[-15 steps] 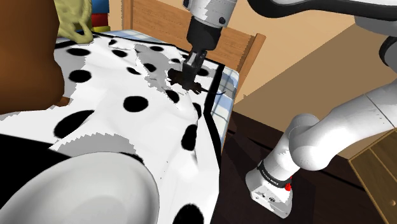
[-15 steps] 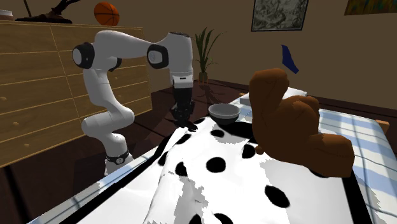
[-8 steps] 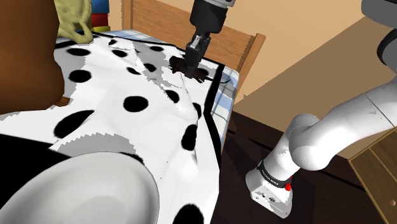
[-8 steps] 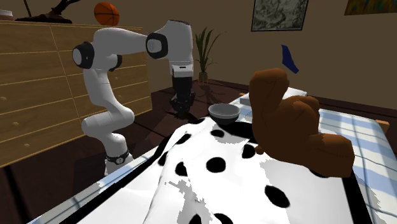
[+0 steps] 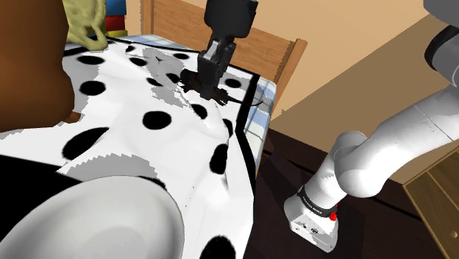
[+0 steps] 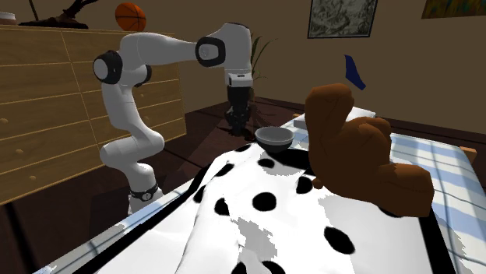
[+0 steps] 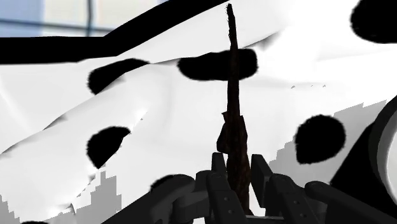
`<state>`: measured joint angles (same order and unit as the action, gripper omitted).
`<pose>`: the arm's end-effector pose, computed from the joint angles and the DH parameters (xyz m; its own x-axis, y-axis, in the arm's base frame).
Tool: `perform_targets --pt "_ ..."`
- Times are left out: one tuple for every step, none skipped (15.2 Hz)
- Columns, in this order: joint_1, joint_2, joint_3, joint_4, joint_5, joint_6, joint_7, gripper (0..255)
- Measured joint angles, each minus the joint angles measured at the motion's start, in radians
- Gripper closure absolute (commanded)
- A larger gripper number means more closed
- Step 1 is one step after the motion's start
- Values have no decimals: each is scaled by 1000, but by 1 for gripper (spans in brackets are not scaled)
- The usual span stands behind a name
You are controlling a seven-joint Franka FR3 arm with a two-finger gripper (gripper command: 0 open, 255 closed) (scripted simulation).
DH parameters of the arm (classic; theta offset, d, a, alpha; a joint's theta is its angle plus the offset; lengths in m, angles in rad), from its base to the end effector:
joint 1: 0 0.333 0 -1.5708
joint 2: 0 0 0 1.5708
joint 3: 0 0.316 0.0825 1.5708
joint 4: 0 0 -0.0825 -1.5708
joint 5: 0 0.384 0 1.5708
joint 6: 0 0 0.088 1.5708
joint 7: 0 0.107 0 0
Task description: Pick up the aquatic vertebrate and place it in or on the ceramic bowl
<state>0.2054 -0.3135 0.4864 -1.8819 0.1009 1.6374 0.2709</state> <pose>0.3357 0.3336 0.6218 0.9206 0.3879 0.0453 0.3868 -0.9216 0.0329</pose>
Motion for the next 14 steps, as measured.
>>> perform_targets --pt "4 31 25 30 -8 0 32 255" --pt "9 51 45 50 -14 -1 59 255" --pt "14 78 66 81 -24 -7 88 255" --pt "21 99 89 98 -32 -5 120 255" --pt "27 132 113 136 -47 -15 154 255" --pt "36 157 135 161 -59 -19 188 255" --pt "45 179 156 182 -70 -21 219 255" --pt "56 204 178 202 -84 -22 252 255" --pt "68 238 201 237 -105 -31 289 255" --pt "80 277 220 272 -129 -36 321 255" --pt "96 319 241 309 -157 -43 358 255" --pt "114 352 258 343 -180 -55 392 255" --pt "139 398 277 389 -212 -70 432 255" --pt "166 447 290 438 -247 -85 466 255"
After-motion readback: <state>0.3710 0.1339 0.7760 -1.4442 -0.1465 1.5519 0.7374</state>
